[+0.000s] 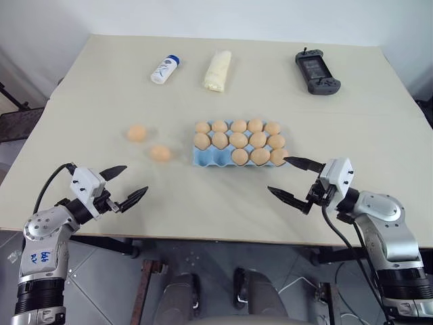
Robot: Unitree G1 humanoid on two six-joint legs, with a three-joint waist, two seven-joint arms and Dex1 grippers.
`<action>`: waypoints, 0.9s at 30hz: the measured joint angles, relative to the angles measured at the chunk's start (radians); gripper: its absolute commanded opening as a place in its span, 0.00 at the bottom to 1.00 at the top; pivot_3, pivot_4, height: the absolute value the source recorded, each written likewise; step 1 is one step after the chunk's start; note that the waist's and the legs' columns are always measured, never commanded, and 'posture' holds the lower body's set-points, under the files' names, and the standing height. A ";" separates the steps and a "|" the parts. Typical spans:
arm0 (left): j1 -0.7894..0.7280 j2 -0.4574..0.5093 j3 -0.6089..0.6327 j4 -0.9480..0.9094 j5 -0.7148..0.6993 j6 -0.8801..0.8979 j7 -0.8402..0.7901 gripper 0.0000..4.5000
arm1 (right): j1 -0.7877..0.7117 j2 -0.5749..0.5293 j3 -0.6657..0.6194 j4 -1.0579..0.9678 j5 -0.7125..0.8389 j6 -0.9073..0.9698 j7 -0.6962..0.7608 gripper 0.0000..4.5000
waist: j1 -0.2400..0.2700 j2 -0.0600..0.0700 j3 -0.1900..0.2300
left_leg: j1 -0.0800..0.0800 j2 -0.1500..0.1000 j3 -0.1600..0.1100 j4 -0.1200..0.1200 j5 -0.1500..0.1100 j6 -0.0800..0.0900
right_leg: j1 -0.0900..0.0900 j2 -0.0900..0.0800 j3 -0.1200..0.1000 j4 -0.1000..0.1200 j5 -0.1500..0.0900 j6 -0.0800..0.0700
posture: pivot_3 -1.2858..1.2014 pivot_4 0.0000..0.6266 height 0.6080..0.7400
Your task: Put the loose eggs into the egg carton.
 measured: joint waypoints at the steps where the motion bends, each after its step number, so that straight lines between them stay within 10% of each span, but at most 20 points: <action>1: -0.004 -0.003 0.000 0.000 0.000 0.000 0.004 0.99 | -0.001 0.000 0.001 0.004 0.000 -0.002 0.001 1.00 | 0.000 0.000 0.000 | 0.000 0.000 0.000 0.000 0.000 0.000 | 0.000 0.000 0.000 0.000 0.000 0.000 | 0.52 0.24 1.00; 20: -0.369 -0.106 -0.177 0.331 0.117 0.007 0.118 0.99 | -0.004 0.017 0.007 0.011 -0.024 -0.017 -0.008 1.00 | -0.003 0.000 0.000 | 0.000 0.000 0.004 0.001 0.003 0.004 | -0.001 0.000 -0.001 0.003 0.001 0.001 | 0.52 0.24 1.00; 27: -0.445 -0.152 -0.204 0.452 0.131 -0.039 0.118 0.56 | 0.000 0.026 0.007 0.001 -0.033 -0.017 -0.033 1.00 | 0.001 0.000 0.000 | 0.000 0.000 0.004 0.002 0.003 0.005 | -0.001 0.000 -0.002 0.003 0.001 0.001 | 0.52 0.24 1.00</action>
